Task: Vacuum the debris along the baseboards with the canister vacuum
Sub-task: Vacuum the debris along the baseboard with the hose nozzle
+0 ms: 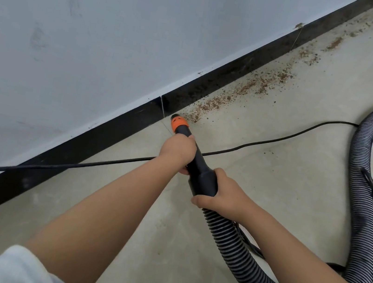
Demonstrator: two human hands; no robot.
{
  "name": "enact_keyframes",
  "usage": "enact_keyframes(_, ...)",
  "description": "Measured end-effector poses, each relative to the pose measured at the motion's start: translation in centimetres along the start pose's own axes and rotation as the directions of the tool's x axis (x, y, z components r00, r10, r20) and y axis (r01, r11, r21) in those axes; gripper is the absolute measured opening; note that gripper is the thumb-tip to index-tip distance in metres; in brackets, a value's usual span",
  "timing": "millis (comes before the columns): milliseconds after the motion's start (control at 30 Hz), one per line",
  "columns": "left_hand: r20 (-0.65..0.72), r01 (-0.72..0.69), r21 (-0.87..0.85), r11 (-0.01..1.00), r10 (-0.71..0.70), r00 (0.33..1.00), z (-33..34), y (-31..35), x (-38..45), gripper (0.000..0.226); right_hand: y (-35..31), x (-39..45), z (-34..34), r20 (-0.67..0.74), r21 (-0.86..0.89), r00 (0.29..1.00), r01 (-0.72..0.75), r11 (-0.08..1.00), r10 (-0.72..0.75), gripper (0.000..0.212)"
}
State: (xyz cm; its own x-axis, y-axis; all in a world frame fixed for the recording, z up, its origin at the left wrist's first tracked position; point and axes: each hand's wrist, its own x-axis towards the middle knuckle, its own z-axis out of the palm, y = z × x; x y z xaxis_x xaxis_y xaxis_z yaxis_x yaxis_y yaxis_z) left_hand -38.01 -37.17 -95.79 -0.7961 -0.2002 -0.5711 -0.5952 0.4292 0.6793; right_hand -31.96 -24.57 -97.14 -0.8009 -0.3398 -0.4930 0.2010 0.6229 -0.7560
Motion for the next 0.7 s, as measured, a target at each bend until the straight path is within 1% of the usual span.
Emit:
enact_keyframes(100, -0.017, -0.019, 0.038, 0.999, 0.019, 1.000, -0.1, -0.1, 0.9, 0.043, 0.0, 0.4, -0.2, 0.000, -0.002, 1.000, 0.000, 1.000, 0.000, 0.051)
enact_keyframes(333, -0.036, -0.015, 0.064, 0.998, 0.018, 0.999, -0.5, 0.5, 1.4, 0.043, -0.6, 0.9, -0.4, 0.000, -0.015, 1.000, 0.005, 1.000, -0.005, 0.053)
enact_keyframes(433, -0.018, -0.032, 0.125, 0.992, 0.035, 0.999, -0.2, 0.8, 1.4, 0.042, -0.5, 0.5, -1.0, -0.015, 0.004, 1.000, -0.008, 1.000, 0.008, 0.053)
enact_keyframes(567, -0.037, 0.000, 0.292, 0.956, 0.011, 0.999, 1.2, 1.7, 0.3, 0.038, 0.3, -0.7, -1.3, -0.054, 0.029, 0.998, -0.044, 0.999, 0.045, 0.051)
enact_keyframes(700, -0.025, -0.048, 0.301, 0.953, 0.058, 0.998, 3.4, 2.1, 0.0, 0.038, 1.4, -2.1, -1.8, -0.065, 0.068, 0.994, -0.083, 0.994, 0.087, 0.052)
